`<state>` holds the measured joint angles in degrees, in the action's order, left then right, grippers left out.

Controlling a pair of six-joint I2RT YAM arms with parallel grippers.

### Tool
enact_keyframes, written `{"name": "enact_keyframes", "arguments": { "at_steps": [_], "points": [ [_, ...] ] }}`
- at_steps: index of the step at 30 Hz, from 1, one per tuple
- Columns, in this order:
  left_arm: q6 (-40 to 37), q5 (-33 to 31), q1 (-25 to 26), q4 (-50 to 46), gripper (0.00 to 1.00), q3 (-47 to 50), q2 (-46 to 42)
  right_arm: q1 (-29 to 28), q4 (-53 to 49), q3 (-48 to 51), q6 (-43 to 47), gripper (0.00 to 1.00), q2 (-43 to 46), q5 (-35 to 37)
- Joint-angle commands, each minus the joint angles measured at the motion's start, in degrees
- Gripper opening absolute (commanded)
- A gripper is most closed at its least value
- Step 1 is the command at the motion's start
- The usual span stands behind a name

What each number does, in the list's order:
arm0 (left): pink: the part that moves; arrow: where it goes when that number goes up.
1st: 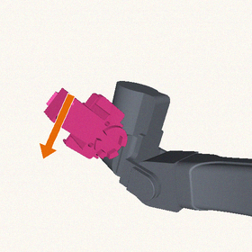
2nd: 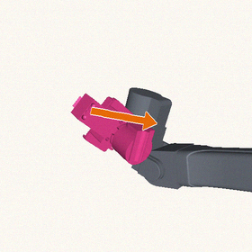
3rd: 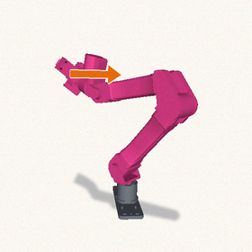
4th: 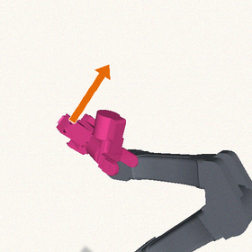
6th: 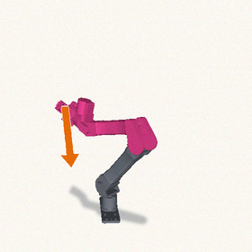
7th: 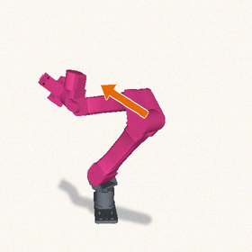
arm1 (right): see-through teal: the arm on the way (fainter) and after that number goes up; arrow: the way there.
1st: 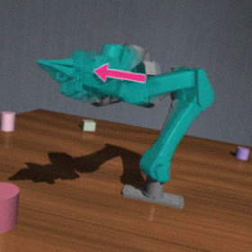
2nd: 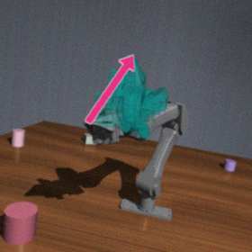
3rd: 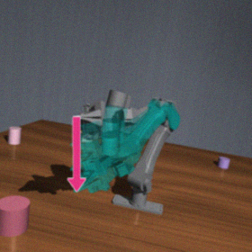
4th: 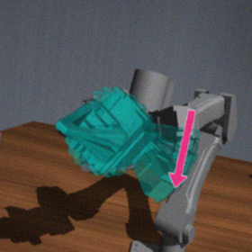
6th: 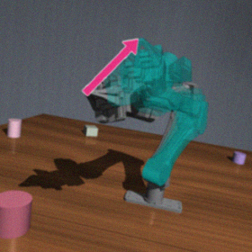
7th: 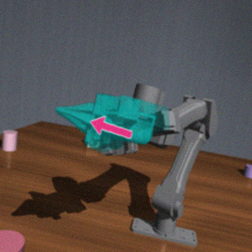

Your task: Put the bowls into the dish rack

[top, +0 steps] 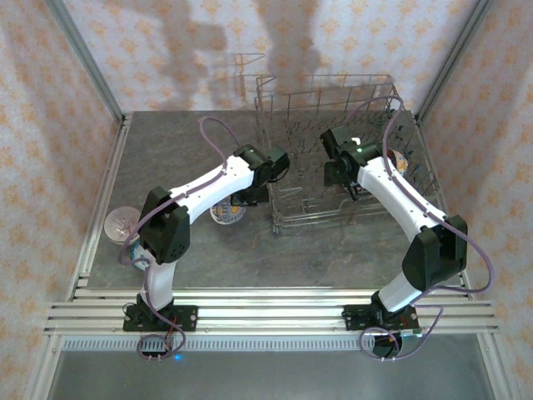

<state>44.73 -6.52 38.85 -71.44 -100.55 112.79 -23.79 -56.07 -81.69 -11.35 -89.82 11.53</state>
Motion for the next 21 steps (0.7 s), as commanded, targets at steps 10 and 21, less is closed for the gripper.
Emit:
{"name": "enact_keyframes", "arguments": {
  "at_steps": [10, 21],
  "points": [
    [-0.5, -4.0, -3.5, -1.2, 0.0, 6.5, -8.0, 0.3, 0.1, 0.1, -0.8, 0.8, 0.4, -0.2],
    [-0.4, -3.6, -4.9, 1.1, 0.0, 11.9, -4.7, 0.4, 0.0, 0.3, -0.8, 0.8, 0.2, -0.4]
  ]
}}
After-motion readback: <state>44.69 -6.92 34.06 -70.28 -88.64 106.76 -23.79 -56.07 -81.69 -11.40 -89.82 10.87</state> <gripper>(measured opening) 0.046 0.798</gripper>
